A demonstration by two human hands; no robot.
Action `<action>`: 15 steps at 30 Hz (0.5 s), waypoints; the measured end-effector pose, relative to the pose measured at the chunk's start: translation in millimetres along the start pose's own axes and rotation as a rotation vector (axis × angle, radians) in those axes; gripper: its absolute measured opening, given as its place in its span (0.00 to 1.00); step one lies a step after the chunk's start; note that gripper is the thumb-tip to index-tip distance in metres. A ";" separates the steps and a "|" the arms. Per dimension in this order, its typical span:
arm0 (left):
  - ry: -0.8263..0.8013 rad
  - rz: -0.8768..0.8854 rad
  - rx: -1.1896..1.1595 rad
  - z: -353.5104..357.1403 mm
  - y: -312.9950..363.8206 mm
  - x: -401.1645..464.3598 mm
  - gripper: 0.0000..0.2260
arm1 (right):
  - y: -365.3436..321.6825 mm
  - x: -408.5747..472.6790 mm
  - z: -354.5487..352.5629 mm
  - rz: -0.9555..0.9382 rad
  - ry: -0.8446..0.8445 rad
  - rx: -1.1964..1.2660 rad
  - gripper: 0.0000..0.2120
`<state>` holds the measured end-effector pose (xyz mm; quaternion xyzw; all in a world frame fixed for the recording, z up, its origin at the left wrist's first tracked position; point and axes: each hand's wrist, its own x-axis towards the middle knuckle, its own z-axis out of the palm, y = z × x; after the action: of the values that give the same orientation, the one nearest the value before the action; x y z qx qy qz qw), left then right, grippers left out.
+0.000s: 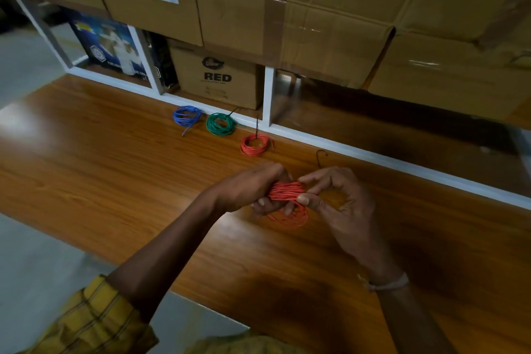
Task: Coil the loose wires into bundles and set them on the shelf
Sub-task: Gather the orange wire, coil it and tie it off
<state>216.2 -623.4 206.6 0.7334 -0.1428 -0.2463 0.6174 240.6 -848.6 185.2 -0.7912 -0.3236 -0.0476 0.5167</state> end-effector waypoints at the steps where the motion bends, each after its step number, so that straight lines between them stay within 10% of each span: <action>1: 0.034 0.022 0.011 1.0 1.0 4.3 0.26 | 2.1 1.1 -2.3 0.013 0.007 0.030 0.07; 8: 0.399 0.149 0.063 19.1 -3.7 41.3 0.15 | 13.8 -0.9 -12.2 0.198 0.076 0.270 0.09; 15: 0.246 0.107 0.089 17.4 -9.5 46.8 0.13 | 40.8 -0.5 -26.6 0.423 0.081 0.403 0.08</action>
<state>245.1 -660.1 186.6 0.7760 -0.1159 -0.1146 0.6093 270.0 -881.8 165.2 -0.7199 -0.1332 0.0948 0.6746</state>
